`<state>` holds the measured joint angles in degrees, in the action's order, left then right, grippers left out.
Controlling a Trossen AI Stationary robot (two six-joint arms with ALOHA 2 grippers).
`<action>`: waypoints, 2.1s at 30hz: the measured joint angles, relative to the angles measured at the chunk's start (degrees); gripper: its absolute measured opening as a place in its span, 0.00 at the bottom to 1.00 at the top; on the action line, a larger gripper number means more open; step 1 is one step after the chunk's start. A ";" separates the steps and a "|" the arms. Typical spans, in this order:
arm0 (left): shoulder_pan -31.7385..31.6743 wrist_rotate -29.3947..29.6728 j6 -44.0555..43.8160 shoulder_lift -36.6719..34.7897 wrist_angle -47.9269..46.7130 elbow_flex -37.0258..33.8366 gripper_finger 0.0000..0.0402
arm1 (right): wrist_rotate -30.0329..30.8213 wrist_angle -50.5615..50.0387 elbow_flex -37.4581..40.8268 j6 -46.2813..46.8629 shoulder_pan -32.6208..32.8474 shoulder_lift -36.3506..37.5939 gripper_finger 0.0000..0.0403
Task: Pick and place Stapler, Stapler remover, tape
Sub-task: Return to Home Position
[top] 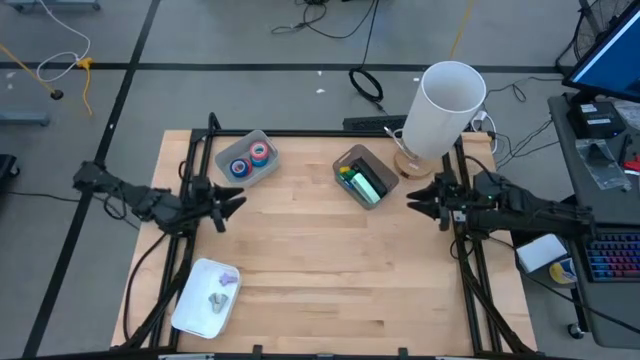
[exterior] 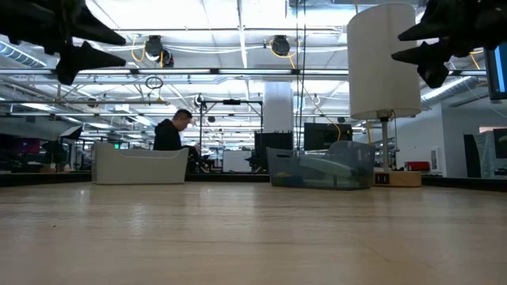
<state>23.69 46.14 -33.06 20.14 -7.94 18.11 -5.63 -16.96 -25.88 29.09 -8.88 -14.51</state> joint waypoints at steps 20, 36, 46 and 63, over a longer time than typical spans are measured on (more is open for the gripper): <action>-12.10 -11.15 6.67 -16.16 -12.84 -0.56 0.50 | 4.76 11.78 12.86 -1.04 -0.02 9.76 0.39; -12.37 -8.22 5.63 -19.85 -12.77 -5.66 0.50 | 2.50 21.30 20.69 2.72 -0.02 12.75 0.39; -12.91 -10.86 3.43 -19.83 -12.57 -9.56 0.50 | 7.24 16.01 20.49 3.05 -0.04 14.21 0.39; -12.91 -11.64 2.45 -19.85 -11.36 -11.56 0.50 | 8.74 14.96 20.47 -6.46 -0.04 14.24 0.39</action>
<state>10.79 34.50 -30.61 0.30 -19.31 6.55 3.11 -2.00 -5.41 22.63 -8.93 -0.27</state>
